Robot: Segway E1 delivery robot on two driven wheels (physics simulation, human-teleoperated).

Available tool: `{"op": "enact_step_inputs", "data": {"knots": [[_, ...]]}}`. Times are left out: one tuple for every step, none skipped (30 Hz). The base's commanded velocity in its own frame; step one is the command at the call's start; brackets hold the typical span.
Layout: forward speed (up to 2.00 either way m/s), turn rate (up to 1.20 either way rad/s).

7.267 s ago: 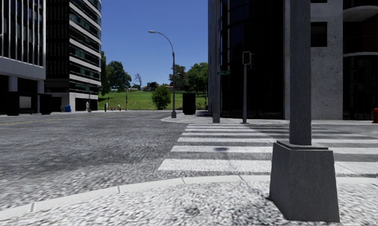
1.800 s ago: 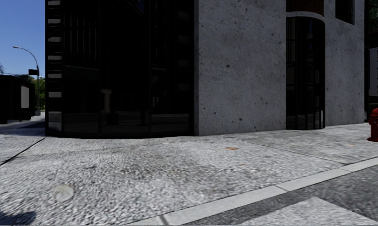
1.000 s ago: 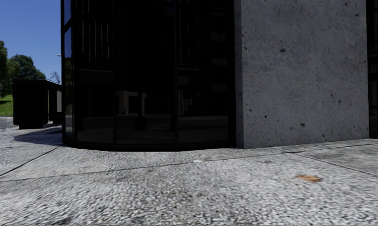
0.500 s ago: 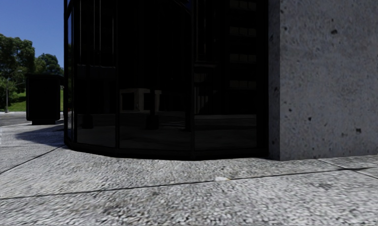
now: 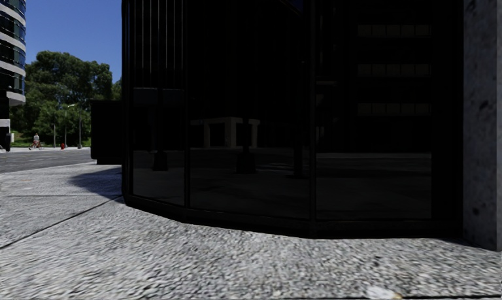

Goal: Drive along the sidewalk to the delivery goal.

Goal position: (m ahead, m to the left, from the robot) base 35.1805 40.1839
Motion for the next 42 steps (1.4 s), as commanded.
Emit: {"op": "enact_step_inputs", "data": {"knots": [[1.21,0.56],[1.21,0.56],[1.21,0.56],[1.21,0.56],[1.2,0.56],[1.2,0.56],[1.19,0.57],[1.19,0.57],[1.19,0.57],[1.19,0.57],[1.19,0.57],[1.19,0.57],[1.19,0.57],[1.19,0.57],[1.19,0.57],[1.19,0.57],[1.19,0.57],[1.19,0.57],[1.19,0.57],[1.19,0.57],[1.19,0.57],[1.19,0.57],[1.19,0.57],[1.19,0.57],[1.19,0.57],[1.19,0.57],[1.19,0.57],[1.19,0.57],[1.19,0.57],[1.19,0.57],[1.19,0.57],[1.19,0.57],[1.19,0.57],[1.19,0.57],[1.19,0.57],[1.19,0.57],[1.19,0.57],[1.19,0.57],[1.19,0.57],[1.19,0.57],[1.19,0.57],[1.19,0.57]]}}
